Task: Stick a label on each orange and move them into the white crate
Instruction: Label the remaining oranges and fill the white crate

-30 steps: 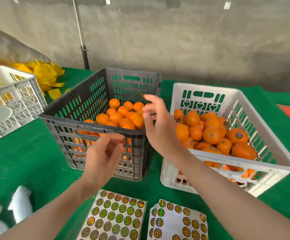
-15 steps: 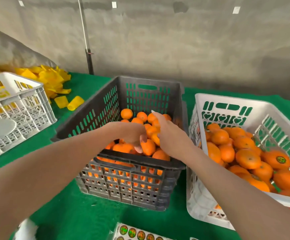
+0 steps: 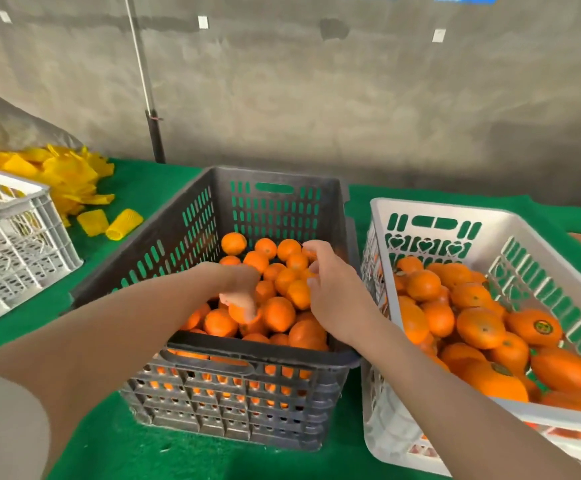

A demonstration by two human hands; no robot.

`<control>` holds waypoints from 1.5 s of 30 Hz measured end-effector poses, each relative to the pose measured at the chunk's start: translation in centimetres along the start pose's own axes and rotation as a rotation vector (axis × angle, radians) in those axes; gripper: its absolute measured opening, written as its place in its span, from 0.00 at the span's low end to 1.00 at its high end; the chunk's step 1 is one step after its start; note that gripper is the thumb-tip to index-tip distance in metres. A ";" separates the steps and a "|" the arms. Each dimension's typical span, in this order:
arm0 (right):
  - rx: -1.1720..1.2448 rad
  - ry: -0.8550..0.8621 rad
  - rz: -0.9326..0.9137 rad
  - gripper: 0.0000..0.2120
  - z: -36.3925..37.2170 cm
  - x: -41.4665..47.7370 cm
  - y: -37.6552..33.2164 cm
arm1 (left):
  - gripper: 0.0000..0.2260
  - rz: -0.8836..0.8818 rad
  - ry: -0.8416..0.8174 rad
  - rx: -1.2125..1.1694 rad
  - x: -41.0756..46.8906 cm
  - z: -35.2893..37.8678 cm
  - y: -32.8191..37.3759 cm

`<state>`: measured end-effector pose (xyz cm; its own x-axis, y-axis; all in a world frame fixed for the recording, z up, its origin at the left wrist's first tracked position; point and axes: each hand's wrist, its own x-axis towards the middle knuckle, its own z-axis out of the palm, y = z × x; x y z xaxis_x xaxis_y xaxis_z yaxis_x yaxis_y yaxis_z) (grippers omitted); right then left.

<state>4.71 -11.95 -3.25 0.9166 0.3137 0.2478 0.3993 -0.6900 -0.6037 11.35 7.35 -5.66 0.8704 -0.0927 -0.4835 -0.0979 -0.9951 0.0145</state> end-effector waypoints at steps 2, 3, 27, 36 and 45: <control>0.069 0.068 0.001 0.12 -0.3 -0.2 0.0 | 0.20 0.052 0.014 -0.494 -1.0 -1.1 -0.3; 0.098 0.103 -0.012 0.07 -0.4 -0.2 0.1 | 0.15 0.092 0.028 -0.744 -2.1 -1.8 -0.4; 0.027 0.277 -0.303 0.05 -8.6 -7.9 -1.0 | 0.19 0.258 0.131 -1.659 -14.8 -1.4 12.0; 0.329 0.224 -0.098 0.30 -10.7 -10.3 1.8 | 0.19 0.276 0.089 -1.620 -15.7 -1.1 15.7; 0.341 0.253 -0.177 0.27 -11.4 -12.4 4.7 | 0.11 0.352 0.116 -1.712 -15.4 0.6 20.1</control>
<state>-4.62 -26.53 -0.53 0.8274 0.2096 0.5211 0.5603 -0.3731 -0.7395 -4.33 -11.24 1.51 0.9559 -0.2184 -0.1966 0.2350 0.1665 0.9576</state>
